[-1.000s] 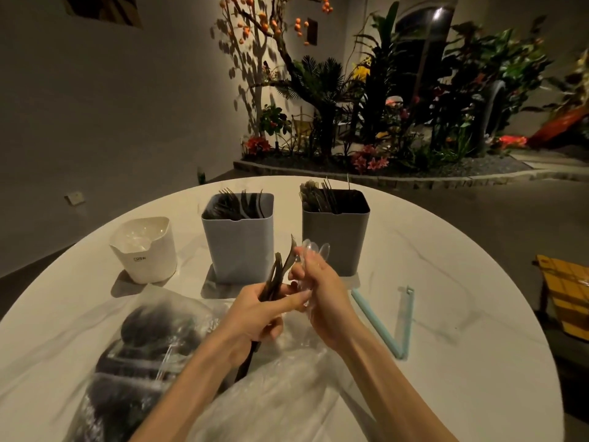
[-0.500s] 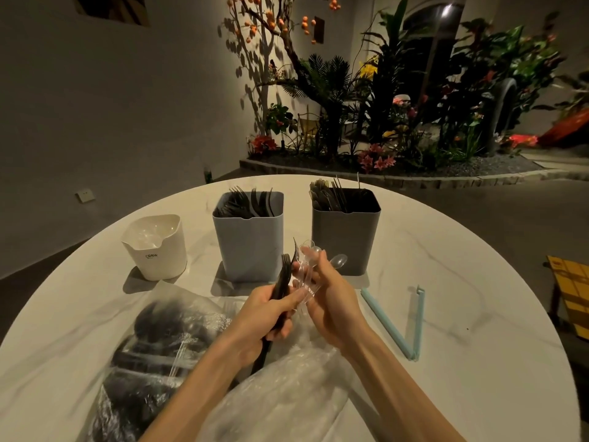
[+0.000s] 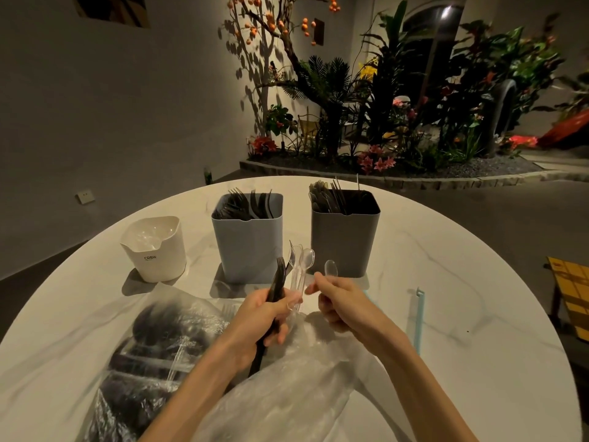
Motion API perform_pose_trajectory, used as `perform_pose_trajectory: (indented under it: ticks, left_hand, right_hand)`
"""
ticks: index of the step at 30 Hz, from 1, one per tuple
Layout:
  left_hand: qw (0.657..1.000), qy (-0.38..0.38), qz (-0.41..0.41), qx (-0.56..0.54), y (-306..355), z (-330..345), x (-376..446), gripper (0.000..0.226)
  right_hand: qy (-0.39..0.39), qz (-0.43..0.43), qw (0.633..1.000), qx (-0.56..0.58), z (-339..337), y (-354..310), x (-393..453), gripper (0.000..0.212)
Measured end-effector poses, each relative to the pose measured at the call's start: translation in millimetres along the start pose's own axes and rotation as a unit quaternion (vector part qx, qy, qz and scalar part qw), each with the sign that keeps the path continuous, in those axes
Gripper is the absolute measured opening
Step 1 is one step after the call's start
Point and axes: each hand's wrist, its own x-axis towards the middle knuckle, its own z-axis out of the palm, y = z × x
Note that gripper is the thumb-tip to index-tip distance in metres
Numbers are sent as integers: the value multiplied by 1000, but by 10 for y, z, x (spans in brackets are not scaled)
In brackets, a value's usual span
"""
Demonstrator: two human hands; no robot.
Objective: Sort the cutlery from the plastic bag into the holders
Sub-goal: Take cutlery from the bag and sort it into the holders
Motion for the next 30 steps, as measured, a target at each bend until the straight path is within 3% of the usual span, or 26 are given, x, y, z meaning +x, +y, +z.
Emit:
perform_pose_trajectory:
  ticks: [4, 7, 10, 16, 20, 23, 27, 30]
  left_hand:
    - [1000, 11, 7, -3, -16, -15, 4, 17]
    - [1000, 11, 3, -9, -18, -27, 0, 24]
    - [1000, 22, 6, -21, -22, -45, 3, 37]
    - [1000, 15, 8, -18, -25, -20, 2, 36]
    - [1000, 16, 20, -14, -18, 1, -9, 35]
    - [999, 10, 29, -21, -7, 3, -32, 32]
    - [999, 24, 33, -16, -1, 19, -37, 28]
    - [999, 19, 35, -5, -7, 39, -44, 24]
  right_hand:
    - [-79, 10, 992, -102, 7, -54, -88, 62]
    - [-84, -38, 976, -198, 38, -5, -95, 43]
    - [-56, -74, 987, -132, -40, -28, -90, 36]
    - [65, -111, 992, 20, 22, -5, -24, 41]
    - [70, -108, 988, 85, 148, -27, -38, 36]
    - [74, -106, 986, 101, 178, -66, -54, 53]
    - [21, -89, 972, 218, 162, -135, -79, 72]
    - [36, -137, 979, 145, 206, -116, -137, 39]
